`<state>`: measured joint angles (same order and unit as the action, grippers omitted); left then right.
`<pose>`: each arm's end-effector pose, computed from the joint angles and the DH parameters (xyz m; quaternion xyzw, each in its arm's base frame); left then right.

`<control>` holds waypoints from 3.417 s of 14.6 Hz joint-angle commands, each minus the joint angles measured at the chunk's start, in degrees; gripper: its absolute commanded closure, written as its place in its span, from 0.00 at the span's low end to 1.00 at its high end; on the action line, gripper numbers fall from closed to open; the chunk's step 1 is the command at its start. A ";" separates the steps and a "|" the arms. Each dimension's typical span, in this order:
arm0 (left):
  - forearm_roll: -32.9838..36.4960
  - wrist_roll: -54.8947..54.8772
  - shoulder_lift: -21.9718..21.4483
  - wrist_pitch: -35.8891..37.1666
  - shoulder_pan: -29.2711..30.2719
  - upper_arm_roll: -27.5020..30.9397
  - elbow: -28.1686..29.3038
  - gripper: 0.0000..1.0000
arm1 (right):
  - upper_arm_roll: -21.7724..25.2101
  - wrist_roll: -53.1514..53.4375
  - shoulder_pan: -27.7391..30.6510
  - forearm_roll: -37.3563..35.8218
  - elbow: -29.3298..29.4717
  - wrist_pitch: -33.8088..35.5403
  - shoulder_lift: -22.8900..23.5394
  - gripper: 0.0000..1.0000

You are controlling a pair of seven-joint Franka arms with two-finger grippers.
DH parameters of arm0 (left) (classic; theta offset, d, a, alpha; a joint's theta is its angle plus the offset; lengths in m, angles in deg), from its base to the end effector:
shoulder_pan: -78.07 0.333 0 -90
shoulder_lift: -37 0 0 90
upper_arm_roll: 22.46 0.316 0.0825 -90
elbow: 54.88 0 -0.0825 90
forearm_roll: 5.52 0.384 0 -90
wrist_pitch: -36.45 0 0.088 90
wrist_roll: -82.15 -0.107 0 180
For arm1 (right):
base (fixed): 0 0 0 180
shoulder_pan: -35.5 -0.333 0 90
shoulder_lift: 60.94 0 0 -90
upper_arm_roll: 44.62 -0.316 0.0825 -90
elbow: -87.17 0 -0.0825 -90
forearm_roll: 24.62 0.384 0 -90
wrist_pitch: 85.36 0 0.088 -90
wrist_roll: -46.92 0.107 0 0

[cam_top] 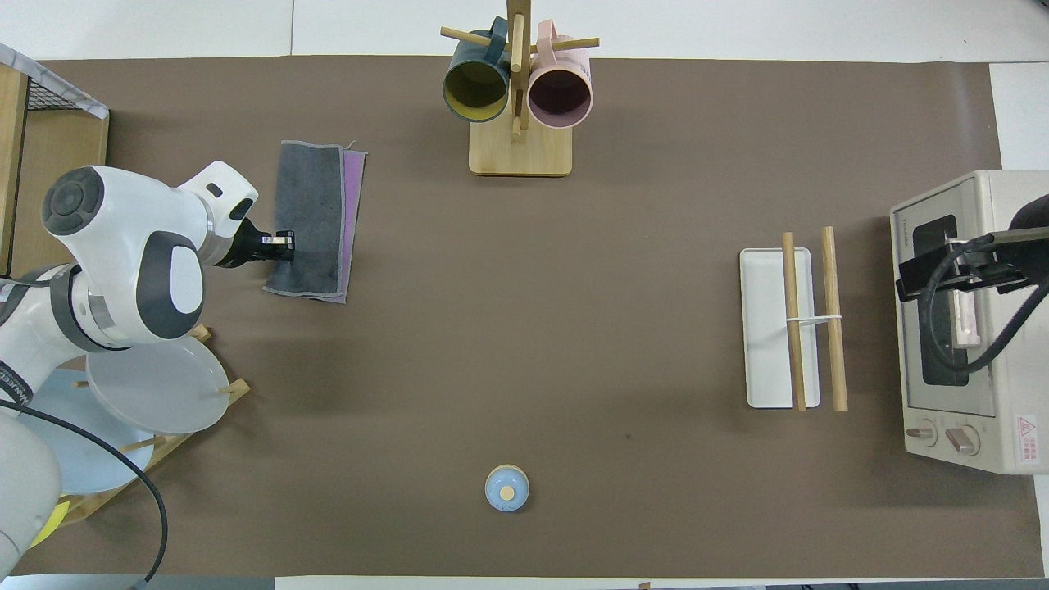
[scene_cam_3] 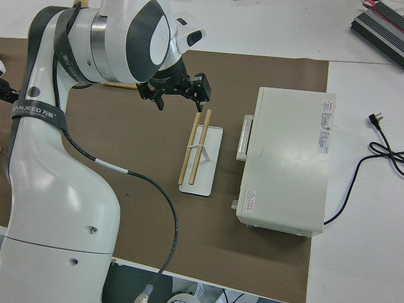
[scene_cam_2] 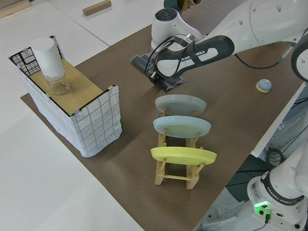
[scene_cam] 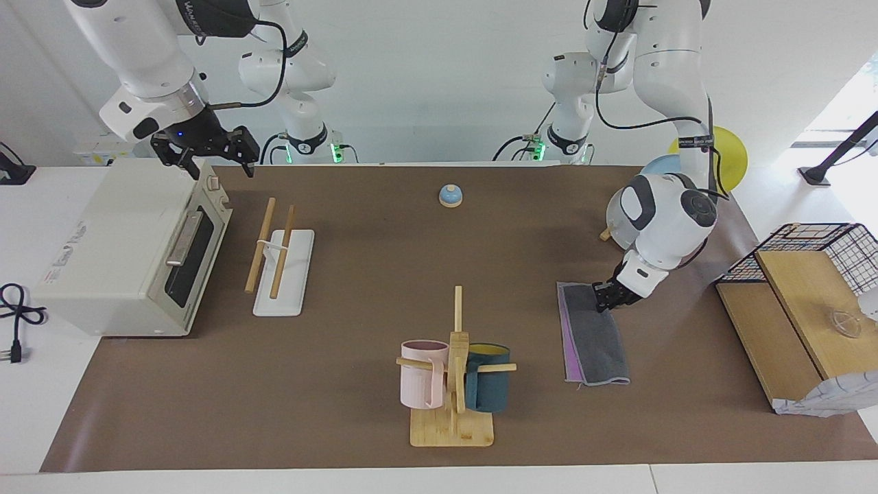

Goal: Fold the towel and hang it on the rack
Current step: 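Lift the towel with the left gripper while the right gripper approaches, then grasp the towel with the right gripper from the left gripper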

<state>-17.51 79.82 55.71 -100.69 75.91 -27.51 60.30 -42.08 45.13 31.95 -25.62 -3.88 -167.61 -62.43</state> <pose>0.6027 -0.0761 0.2981 0.9958 -0.0057 0.0242 0.0883 0.5312 0.0070 0.6192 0.9976 0.0238 -0.0638 0.0077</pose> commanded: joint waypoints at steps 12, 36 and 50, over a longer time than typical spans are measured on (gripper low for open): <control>-2.69 31.02 -3.41 24.18 -0.21 -2.06 -18.40 1.00 | 0.00 -0.76 0.74 4.69 -2.02 -0.37 -1.50 0.00; -17.80 129.15 -22.22 18.05 -8.21 -13.93 -10.06 1.00 | -0.43 77.62 -23.79 45.36 -18.64 -44.47 -2.38 0.00; -17.80 134.70 -22.49 17.70 -8.74 -14.02 -9.79 1.00 | -0.43 78.35 -28.71 48.10 -18.28 -53.10 2.02 0.71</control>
<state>-34.08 213.87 35.26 -81.88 67.85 -41.98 48.34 -42.62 122.99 3.23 21.16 -22.16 -219.99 -60.38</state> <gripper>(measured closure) 0.965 0.330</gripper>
